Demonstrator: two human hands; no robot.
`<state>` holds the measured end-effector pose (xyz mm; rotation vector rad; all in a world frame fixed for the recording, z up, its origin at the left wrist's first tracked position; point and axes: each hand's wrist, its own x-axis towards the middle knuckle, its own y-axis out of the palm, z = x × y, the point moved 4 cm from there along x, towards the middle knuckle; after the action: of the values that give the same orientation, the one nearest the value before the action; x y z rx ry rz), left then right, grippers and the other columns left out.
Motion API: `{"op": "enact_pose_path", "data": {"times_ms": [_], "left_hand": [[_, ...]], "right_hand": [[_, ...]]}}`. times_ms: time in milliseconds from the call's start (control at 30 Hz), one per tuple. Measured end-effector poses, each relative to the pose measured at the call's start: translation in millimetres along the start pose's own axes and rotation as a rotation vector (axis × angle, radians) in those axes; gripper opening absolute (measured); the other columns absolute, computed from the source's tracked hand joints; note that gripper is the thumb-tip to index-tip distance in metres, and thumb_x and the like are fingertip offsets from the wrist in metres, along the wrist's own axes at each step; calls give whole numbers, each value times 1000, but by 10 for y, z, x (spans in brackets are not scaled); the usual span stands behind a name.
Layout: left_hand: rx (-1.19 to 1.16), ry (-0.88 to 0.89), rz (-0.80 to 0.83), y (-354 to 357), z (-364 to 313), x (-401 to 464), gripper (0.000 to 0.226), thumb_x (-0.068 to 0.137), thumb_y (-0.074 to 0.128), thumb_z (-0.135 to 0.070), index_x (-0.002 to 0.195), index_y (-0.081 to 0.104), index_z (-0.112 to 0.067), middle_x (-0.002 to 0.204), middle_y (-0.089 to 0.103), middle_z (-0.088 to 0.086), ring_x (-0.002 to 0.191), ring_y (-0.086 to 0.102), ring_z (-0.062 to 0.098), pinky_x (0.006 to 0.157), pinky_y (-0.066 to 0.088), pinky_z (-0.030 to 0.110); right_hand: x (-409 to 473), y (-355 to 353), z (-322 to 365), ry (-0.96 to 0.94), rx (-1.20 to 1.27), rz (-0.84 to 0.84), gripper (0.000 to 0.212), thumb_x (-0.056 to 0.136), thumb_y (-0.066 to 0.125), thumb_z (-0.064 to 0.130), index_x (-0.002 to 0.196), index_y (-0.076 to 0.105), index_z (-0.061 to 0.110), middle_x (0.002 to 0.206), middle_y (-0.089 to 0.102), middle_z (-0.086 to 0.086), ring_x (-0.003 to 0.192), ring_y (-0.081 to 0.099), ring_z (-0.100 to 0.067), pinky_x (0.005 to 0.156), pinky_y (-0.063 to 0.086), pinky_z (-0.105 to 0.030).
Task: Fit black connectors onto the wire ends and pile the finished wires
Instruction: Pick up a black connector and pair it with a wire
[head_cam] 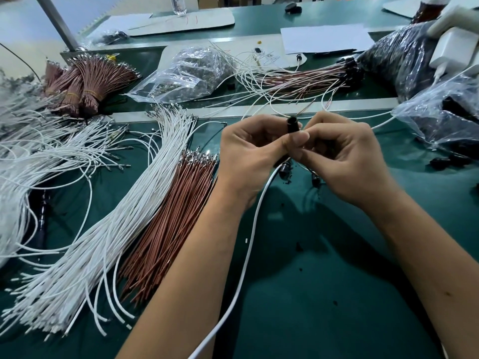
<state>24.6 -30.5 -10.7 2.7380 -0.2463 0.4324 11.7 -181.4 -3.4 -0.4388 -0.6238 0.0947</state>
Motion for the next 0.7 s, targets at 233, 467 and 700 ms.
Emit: {"op": "enact_pose_path", "data": {"times_ms": [233, 467, 700], "left_hand": [[-15, -61, -83, 4, 96, -2, 13, 79, 74, 15, 88, 70, 7, 73, 74, 6, 62, 69, 14, 63, 57, 26], [158, -303, -205, -266, 173, 19, 13, 75, 86, -5, 81, 77, -13, 78, 77, 10, 60, 65, 11, 57, 47, 20], [164, -407, -188, -257, 203, 6, 25, 71, 86, 2, 92, 74, -5, 82, 77, 14, 66, 70, 17, 53, 47, 16]], "right_hand": [[-8, 20, -71, 151, 66, 40, 6, 87, 81, 14, 87, 79, 20, 76, 56, -8, 59, 41, -14, 55, 32, -26], [13, -63, -321, 450, 57, 23, 18, 103, 45, 5, 107, 57, 18, 92, 52, 4, 67, 42, 0, 63, 36, -18], [-7, -65, -315, 366, -232, 66, 32, 93, 40, -14, 107, 50, 13, 105, 50, -7, 86, 44, -1, 79, 32, -9]]}}
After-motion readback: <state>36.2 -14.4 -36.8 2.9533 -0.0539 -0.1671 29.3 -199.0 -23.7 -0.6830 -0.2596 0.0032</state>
